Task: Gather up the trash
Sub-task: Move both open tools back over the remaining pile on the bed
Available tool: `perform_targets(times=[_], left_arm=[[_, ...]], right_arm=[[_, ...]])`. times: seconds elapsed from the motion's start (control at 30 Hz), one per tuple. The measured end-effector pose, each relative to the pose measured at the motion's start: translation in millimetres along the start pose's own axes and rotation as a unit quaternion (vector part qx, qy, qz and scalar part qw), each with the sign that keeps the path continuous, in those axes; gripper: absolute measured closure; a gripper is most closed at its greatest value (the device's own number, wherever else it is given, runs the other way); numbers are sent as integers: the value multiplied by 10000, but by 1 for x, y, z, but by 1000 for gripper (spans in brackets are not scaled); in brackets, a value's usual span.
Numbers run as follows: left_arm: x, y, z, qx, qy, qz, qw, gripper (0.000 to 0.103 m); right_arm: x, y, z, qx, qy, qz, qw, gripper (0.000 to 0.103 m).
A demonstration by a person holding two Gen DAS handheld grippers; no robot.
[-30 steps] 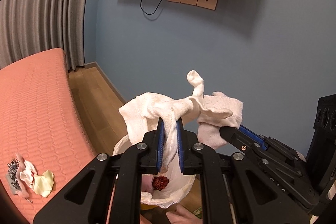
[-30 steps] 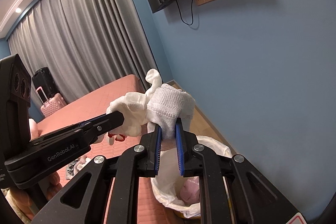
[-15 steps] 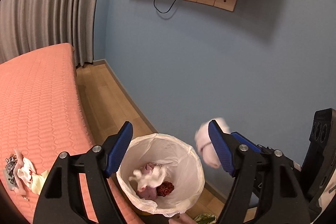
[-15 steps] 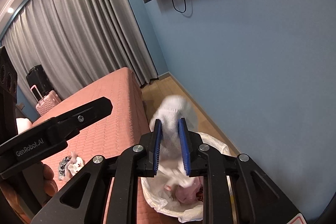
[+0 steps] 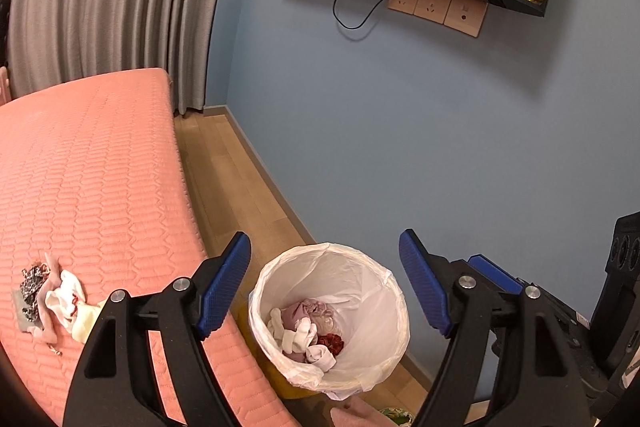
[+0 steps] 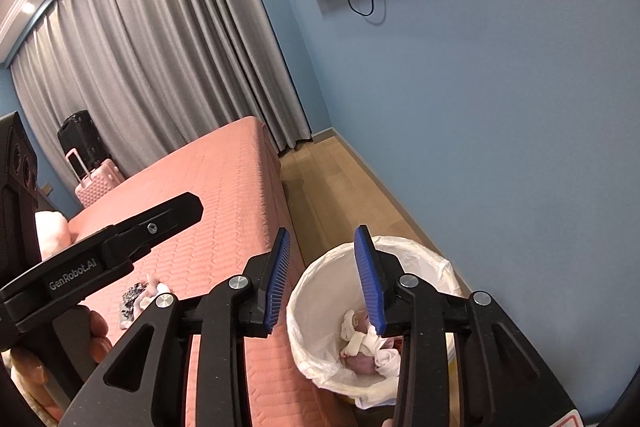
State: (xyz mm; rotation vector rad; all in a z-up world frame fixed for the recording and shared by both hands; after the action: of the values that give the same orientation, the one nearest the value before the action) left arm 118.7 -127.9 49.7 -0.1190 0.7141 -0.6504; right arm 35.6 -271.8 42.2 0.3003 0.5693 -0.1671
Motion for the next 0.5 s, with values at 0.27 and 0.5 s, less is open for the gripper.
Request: perform_targets(times=[0.27, 0.5], left_arm=[[-16, 19, -5, -139, -41, 134, 9998, 30], [-31, 41, -13, -293, -83, 282, 9991, 26]], right_arm=[[-5, 30, -16, -123, 147, 194, 9996, 68], [-7, 57, -29, -251, 291, 342, 9987, 68]])
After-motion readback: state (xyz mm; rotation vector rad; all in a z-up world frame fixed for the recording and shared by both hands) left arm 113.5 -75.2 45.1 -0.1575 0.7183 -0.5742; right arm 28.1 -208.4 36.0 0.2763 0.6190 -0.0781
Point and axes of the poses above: each gripper's, at about its wrist camera, not at the fingertips, and x roughly the way its jaws point, y to its left, z to its top, the point moved 1 cm from there along x, roughly the way its jaws point, and after that the axes turned 4 degrees about -x, right-handed, at the moved point
